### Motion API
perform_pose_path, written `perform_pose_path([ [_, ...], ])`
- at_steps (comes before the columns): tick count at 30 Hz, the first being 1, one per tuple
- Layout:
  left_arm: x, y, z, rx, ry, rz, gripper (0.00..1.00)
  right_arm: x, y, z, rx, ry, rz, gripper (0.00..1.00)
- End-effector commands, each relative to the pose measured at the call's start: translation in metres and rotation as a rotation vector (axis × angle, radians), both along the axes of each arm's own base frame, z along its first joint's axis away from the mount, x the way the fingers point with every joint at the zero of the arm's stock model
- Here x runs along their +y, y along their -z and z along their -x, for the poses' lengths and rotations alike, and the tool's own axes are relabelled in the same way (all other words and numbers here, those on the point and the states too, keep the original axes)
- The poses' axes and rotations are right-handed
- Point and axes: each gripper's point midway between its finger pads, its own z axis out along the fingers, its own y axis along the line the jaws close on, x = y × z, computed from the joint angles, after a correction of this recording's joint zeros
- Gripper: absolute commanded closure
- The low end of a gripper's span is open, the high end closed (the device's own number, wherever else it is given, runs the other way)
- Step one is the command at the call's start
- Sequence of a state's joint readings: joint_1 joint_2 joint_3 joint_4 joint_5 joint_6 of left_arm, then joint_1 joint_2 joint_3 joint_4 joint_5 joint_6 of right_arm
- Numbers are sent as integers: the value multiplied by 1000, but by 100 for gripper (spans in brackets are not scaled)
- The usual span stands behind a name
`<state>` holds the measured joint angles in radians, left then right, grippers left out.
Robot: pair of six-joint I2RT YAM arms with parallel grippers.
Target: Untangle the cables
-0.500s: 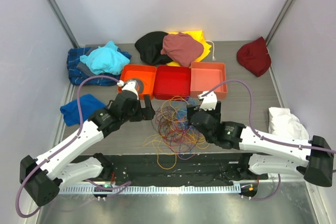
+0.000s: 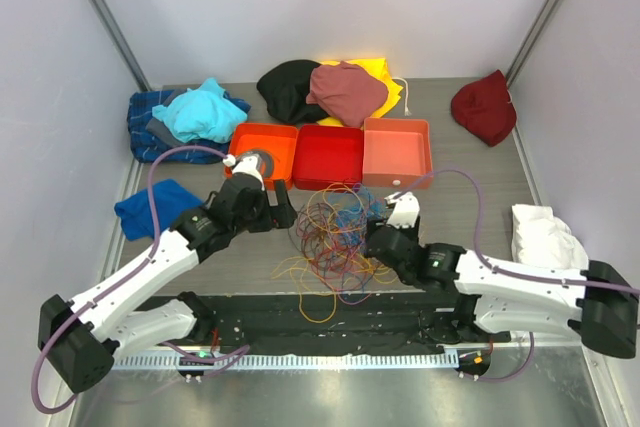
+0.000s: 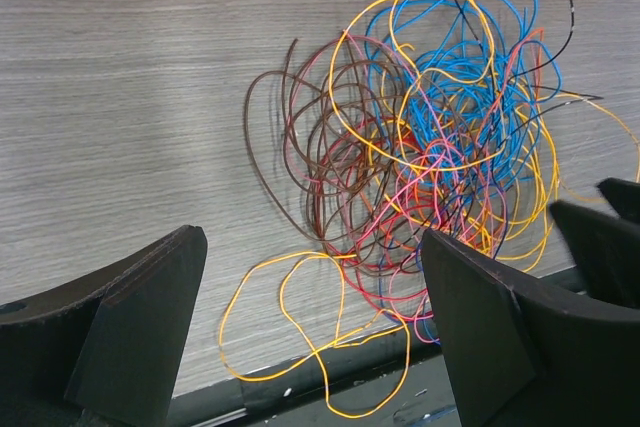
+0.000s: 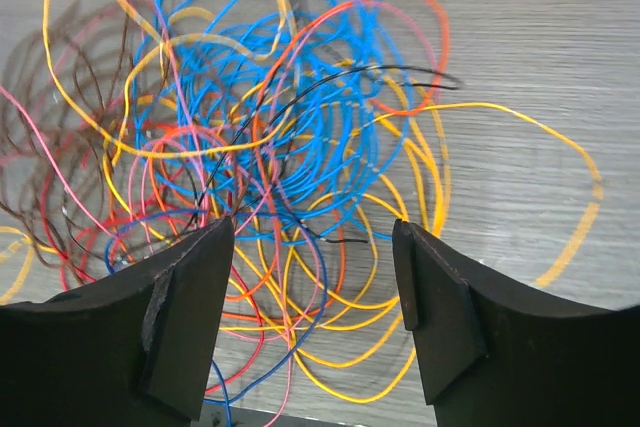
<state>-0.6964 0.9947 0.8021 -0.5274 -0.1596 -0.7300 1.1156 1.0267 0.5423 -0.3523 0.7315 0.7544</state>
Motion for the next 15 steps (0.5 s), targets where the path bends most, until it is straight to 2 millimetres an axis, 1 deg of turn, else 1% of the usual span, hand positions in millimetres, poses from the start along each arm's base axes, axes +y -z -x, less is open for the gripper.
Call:
perform_pose_path([
  [1, -5, -2, -1, -14, 2, 36, 6, -23, -38, -7, -110, 172, -187, 28],
  [2, -6, -3, -1, -16, 4, 40, 6, -28, -42, -6, -115, 211, -229, 28],
  [3, -6, -2, -1, -15, 5, 42, 6, -41, -41, -4, -121, 251, -210, 28],
  [4, -6, -2, -1, -15, 5, 42, 6, -47, -48, -3, -131, 273, -247, 28],
  [7, -10, 0, -2, -10, 10, 54, 6, -60, -46, 2, -116, 333, -286, 27],
  [9, -13, 4, -2, 3, 16, 58, 6, -65, -39, 6, -94, 362, -287, 27],
  [11, -16, 6, -3, 12, 17, 65, 6, -66, -30, 10, -64, 371, -278, 27],
  [15, -18, 9, -2, 30, 21, 68, 6, -64, -6, 22, 31, 383, -298, 34],
])
